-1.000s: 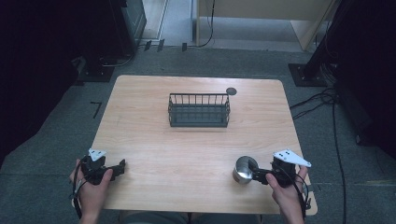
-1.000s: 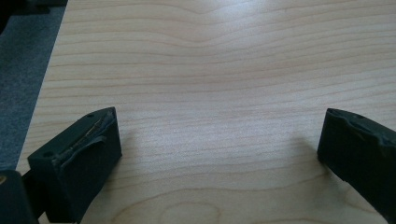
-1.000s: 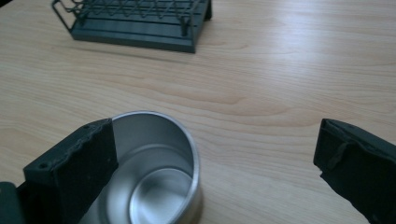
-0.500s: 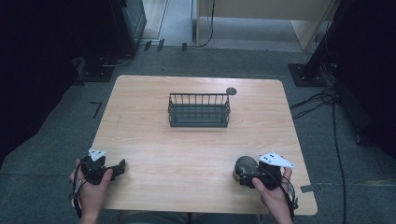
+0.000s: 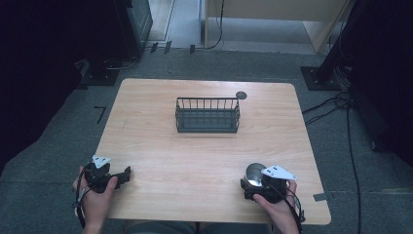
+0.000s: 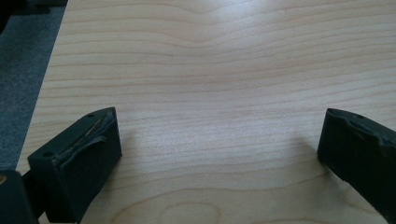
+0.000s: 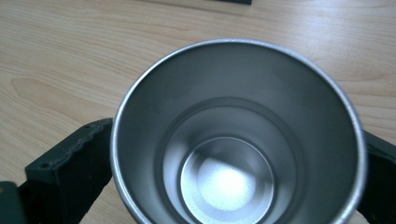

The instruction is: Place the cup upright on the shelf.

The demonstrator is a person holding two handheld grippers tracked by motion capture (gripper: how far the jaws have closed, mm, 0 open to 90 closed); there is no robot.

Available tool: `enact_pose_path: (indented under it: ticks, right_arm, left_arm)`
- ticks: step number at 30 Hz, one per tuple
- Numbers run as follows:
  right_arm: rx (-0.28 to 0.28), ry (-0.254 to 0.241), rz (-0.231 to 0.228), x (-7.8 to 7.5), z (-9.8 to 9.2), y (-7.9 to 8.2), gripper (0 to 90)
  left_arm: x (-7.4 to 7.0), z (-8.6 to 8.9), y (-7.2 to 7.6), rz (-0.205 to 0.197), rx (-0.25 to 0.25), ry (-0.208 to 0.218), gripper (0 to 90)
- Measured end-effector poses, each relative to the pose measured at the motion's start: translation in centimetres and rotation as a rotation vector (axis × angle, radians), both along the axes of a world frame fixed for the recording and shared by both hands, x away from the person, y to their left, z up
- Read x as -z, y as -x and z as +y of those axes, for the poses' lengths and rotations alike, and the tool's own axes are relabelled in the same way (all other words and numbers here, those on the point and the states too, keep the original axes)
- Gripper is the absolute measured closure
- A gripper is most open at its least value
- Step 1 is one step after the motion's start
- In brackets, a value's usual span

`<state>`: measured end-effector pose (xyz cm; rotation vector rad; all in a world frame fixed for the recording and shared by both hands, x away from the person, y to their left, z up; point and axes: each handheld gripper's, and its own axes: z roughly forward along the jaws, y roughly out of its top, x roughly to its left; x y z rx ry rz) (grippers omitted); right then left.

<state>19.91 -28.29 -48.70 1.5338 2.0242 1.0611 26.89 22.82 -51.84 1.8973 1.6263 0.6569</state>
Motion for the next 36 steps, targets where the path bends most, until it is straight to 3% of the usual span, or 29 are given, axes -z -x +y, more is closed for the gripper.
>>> enact_pose_path:
  ticks: [3, 4, 7, 17, 36]
  right_arm:
    - [0.012, 0.013, -0.006, 0.1, 0.2, 0.0, 4.6]
    - [0.033, 0.031, -0.010, 0.3, 0.2, -0.1, 10.7]
    - [0.050, 0.049, -0.019, 0.4, 0.3, -0.1, 16.7]
    - [0.071, 0.052, -0.025, 0.0, 0.4, -0.7, 17.5]
    - [0.054, 0.042, -0.049, -3.0, 1.9, -3.9, 17.6]
  left_arm:
    - [0.0, 0.0, 0.0, 0.000, 0.000, 0.000, 0.0]
    - [0.0, 0.0, 0.0, 0.000, 0.000, 0.000, 0.0]
    - [0.0, 0.0, 0.0, 0.000, 0.000, 0.000, 0.0]
    - [0.0, 0.0, 0.0, 0.000, 0.000, 0.000, 0.0]
    - [0.0, 0.0, 0.0, 0.000, 0.000, 0.000, 0.0]
